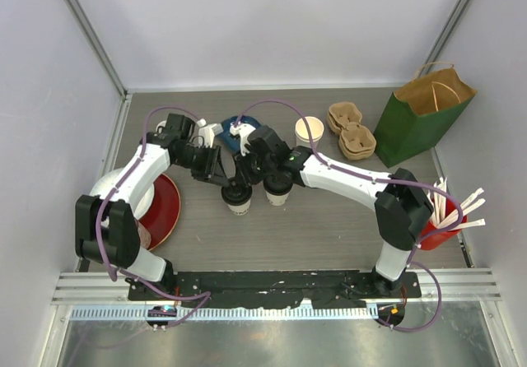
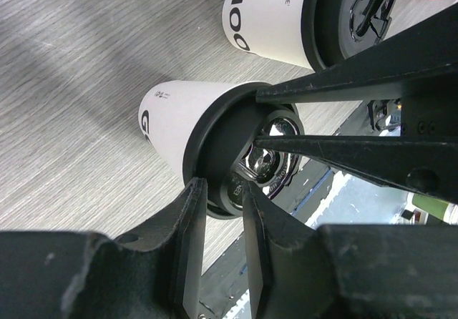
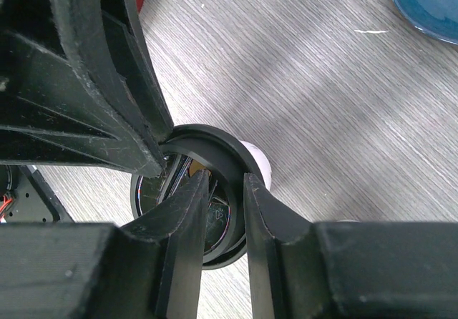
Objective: Pack the takeout coffee
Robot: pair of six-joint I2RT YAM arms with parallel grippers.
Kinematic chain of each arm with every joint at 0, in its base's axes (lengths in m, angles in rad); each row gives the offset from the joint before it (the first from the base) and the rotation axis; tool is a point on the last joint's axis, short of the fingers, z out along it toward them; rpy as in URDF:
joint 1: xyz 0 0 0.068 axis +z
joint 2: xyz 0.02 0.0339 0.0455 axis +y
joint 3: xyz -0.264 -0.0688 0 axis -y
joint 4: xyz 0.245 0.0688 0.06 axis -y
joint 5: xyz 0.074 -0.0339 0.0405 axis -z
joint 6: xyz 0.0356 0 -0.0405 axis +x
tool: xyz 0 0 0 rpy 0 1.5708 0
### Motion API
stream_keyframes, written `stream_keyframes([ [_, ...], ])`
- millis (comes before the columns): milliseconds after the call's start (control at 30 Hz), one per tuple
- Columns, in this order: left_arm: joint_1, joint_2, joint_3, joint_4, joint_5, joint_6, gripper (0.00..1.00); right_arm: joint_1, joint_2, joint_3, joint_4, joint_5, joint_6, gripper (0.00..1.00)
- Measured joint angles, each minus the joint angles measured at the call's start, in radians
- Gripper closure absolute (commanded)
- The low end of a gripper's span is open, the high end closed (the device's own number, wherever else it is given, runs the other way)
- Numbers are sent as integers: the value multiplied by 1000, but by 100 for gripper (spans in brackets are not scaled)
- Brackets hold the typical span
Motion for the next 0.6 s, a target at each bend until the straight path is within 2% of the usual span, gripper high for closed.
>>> stream_keyframes([
  [367, -20, -1, -12, 13, -13, -1, 77, 15, -9, -17, 15, 24, 5, 72],
  [467, -20, 2, -20, 20, -6, -1, 80, 15, -34, -65, 56, 24, 18, 73],
  [600, -21, 22, -24, 21, 22, -6, 81, 14, -66, -137, 128, 28, 39, 79],
])
